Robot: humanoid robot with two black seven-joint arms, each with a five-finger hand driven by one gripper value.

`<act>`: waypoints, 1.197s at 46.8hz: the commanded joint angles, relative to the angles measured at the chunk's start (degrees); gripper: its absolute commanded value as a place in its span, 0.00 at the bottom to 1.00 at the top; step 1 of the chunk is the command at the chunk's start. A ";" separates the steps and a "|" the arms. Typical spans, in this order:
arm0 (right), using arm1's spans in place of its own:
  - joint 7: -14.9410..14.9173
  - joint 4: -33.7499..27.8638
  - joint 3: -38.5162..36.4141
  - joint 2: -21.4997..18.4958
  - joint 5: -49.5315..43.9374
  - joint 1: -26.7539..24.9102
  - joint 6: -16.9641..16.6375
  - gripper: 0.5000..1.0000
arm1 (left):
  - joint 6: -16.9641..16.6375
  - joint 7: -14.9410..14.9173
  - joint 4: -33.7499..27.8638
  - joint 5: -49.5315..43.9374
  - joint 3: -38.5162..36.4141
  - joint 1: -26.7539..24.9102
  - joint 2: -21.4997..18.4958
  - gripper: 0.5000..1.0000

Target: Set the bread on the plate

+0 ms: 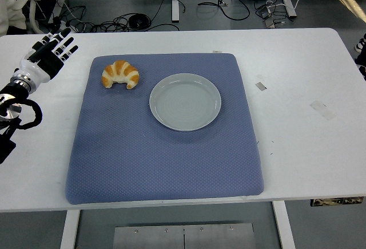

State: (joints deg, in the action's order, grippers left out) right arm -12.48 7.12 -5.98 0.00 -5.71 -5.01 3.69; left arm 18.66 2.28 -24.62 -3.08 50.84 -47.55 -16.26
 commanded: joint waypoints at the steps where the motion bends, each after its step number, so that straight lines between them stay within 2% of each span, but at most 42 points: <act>1: 0.00 0.00 0.00 0.00 0.00 0.00 0.01 1.00 | 0.06 0.00 0.01 0.00 -0.13 0.00 0.00 0.97; 19: 0.00 0.00 0.00 0.00 0.00 0.00 0.01 1.00 | -0.03 0.36 0.01 -0.44 0.49 0.00 -0.17 0.97; 24: 0.00 0.00 0.00 0.00 0.00 0.00 0.01 1.00 | -0.03 2.02 0.01 -0.53 0.58 0.00 -0.08 0.97; 30: 0.00 0.00 0.00 0.00 0.00 0.00 0.01 1.00 | -0.03 2.38 0.01 0.09 0.14 -0.26 -0.17 0.97; 36: 0.00 0.00 0.00 0.00 0.00 0.00 0.01 1.00 | -0.03 2.55 0.01 0.61 -0.39 0.09 -1.22 0.97; 56: 0.00 0.00 0.00 0.00 0.00 0.00 0.01 1.00 | -0.03 2.47 -0.61 0.79 -0.21 0.35 -0.79 0.96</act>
State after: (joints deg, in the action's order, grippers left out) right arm -12.48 7.12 -5.98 0.00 -5.71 -5.01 3.70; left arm 18.66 4.73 -25.22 -2.28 50.83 -47.19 -17.09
